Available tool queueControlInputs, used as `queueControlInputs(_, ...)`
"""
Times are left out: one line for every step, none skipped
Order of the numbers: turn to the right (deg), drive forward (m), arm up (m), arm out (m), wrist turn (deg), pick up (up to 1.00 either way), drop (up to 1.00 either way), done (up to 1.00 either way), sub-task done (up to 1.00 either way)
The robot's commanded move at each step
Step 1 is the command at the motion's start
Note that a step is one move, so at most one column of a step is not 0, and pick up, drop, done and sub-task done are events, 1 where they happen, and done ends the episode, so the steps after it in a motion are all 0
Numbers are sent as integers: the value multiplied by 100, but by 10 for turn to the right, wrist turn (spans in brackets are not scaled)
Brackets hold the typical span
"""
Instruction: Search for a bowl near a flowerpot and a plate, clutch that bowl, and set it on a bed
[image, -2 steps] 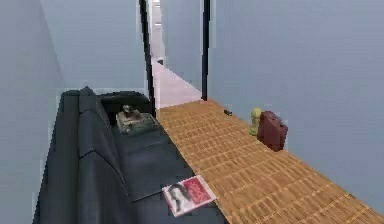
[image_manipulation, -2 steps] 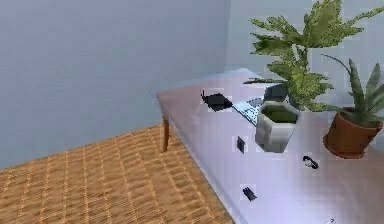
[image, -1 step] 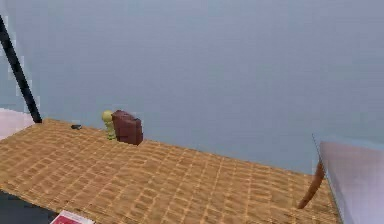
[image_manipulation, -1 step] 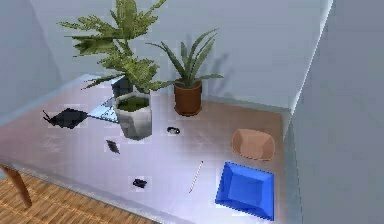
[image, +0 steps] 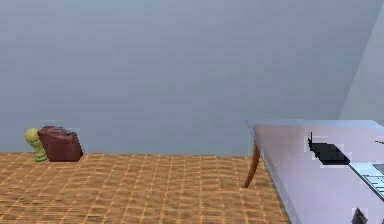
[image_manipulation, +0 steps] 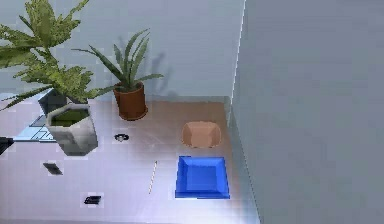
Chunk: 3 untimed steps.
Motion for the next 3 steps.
queueControlInputs(0, 0, 50, 0, 0, 0, 0, 0, 0)
queueControlInputs(0, 0, 30, 0, 0, 0, 0, 0, 0)
queueControlInputs(0, 0, 0, 44, 0, 0, 0, 0, 0)
